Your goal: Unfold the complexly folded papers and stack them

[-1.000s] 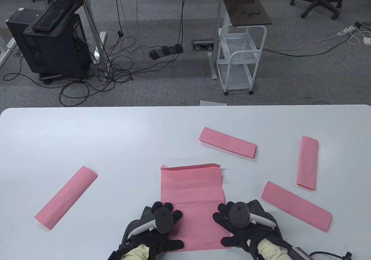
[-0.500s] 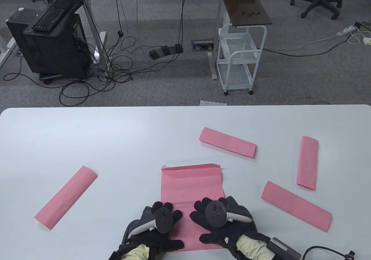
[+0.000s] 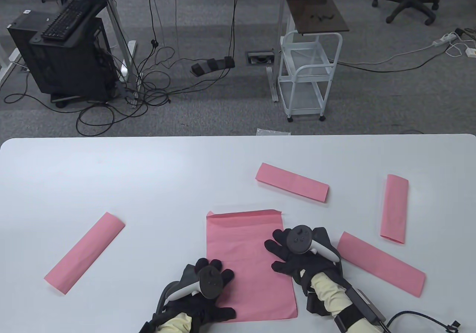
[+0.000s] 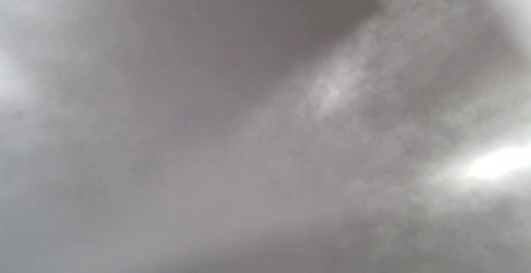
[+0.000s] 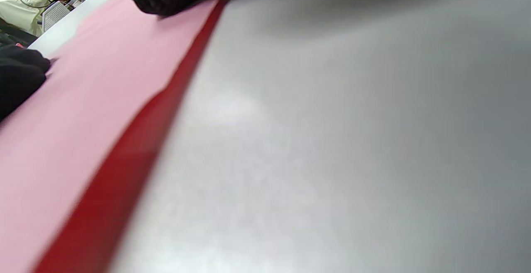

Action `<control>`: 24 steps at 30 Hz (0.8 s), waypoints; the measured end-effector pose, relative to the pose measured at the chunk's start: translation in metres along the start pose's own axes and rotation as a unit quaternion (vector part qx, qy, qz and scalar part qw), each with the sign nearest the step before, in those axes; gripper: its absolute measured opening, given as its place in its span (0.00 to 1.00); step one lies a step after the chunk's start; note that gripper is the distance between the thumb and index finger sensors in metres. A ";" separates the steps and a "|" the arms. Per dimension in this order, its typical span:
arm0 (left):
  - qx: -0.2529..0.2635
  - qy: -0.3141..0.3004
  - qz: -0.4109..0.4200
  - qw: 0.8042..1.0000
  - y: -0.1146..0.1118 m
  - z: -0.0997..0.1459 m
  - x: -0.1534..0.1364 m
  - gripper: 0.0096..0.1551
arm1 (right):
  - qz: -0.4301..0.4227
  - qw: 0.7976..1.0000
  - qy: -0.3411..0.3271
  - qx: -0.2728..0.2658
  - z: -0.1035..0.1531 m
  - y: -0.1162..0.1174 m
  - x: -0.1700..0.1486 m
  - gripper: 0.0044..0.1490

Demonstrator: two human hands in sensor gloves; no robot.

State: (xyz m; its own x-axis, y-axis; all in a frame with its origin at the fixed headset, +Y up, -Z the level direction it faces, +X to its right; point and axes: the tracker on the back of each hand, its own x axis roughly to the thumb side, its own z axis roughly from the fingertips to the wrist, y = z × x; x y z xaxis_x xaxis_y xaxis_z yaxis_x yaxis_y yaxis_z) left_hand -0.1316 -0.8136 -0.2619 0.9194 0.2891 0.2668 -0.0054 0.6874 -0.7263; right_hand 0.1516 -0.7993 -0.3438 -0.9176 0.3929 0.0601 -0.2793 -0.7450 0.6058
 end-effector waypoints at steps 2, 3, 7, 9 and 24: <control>0.000 0.000 0.000 1.000 0.000 0.000 0.000 0.58 | 0.023 1.000 -0.012 -0.011 0.003 0.001 0.010 0.36; 0.000 0.001 0.000 1.000 0.000 0.000 0.000 0.58 | 0.039 0.999 -0.027 -0.015 0.006 0.004 0.015 0.38; 0.000 0.001 0.000 1.000 0.000 0.000 0.000 0.58 | 0.074 0.989 -0.116 0.054 0.012 0.028 0.050 0.43; 0.000 0.001 0.000 1.000 0.000 0.000 0.000 0.58 | 0.108 0.984 -0.126 0.059 0.007 0.033 0.061 0.44; 0.000 -0.001 0.000 1.000 0.000 0.000 0.001 0.58 | -0.037 0.998 0.056 0.004 -0.078 -0.042 0.022 0.36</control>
State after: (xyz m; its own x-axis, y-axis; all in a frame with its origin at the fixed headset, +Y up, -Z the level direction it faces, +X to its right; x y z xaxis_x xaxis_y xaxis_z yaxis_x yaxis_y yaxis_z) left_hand -0.1312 -0.8133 -0.2616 0.9188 0.2906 0.2671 -0.0060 0.6870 -0.7267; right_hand 0.1216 -0.8015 -0.4292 -0.9206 0.3834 -0.0744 -0.3458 -0.7116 0.6116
